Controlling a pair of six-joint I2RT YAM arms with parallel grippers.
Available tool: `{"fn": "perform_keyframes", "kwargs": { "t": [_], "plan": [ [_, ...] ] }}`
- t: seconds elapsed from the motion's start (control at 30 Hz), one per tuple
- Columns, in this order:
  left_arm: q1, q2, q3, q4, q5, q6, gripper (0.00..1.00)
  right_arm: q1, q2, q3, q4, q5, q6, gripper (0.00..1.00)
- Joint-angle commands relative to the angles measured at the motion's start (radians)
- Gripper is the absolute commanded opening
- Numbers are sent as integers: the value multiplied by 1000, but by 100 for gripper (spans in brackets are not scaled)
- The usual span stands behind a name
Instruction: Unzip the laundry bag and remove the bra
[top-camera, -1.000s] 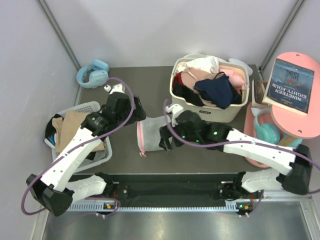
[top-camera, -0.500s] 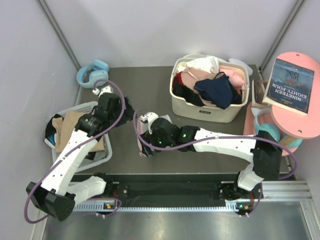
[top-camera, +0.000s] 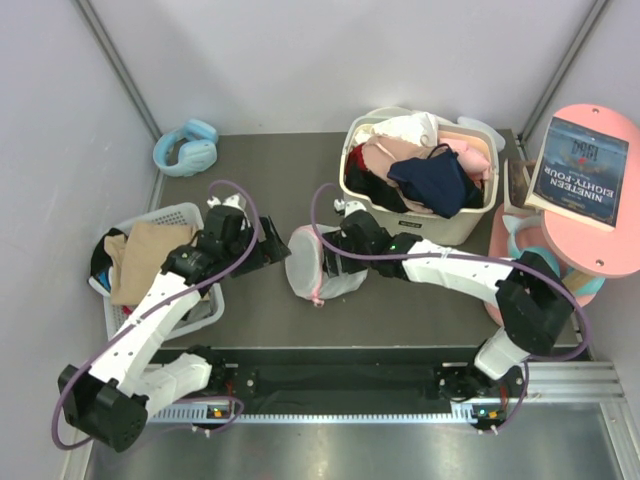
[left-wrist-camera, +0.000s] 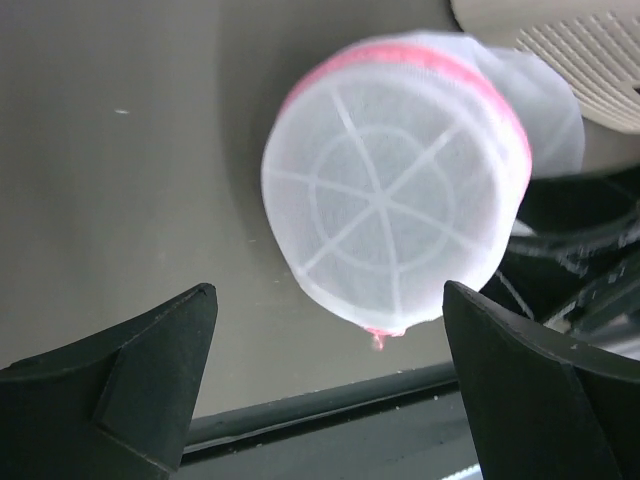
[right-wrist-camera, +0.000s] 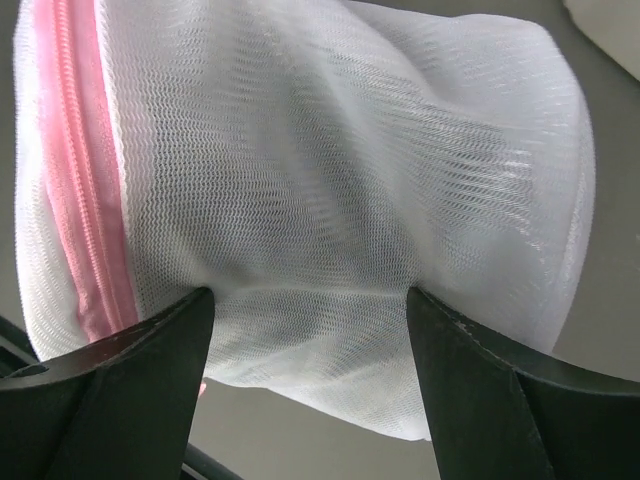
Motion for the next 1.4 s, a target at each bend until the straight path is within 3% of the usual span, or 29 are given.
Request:
{"fn": "perform_keyframes", "kwargs": {
  "t": [0.0,0.17,0.37,0.53,0.73,0.83,0.93,1.07,1.1,1.17,1.2,1.37],
  "plan": [
    [3,-28,-77,195,163,31,98,-62,-44,-38,34,-17,22,78],
    [2,6,-193,252,243,-75,97,-138,-51,-62,46,-37,43,78],
    [-1,-21,-318,448,256,-197,97,-194,-51,-96,77,-95,55,78],
    [-15,10,-374,621,260,-286,97,-198,-44,-107,82,-119,55,78],
    [-49,81,-376,669,239,-323,95,-215,-69,-123,89,-126,61,78],
    [-64,123,-381,737,253,-355,88,-220,-87,-136,99,-140,63,78],
    [-95,186,-358,774,257,-366,71,-220,-109,-150,111,-153,61,78],
    [-139,255,-304,766,270,-366,38,-223,-145,-166,134,-190,55,80],
    [-142,260,-284,761,270,-371,19,-223,-155,-166,132,-199,48,80],
    [-144,254,-266,720,251,-395,4,-221,-199,-166,103,-213,40,82],
    [-144,248,-243,696,239,-405,0,-221,-219,-170,91,-212,37,83],
    [-145,202,-204,597,185,-483,0,-206,-409,-211,10,-186,19,83]
  ]
}}
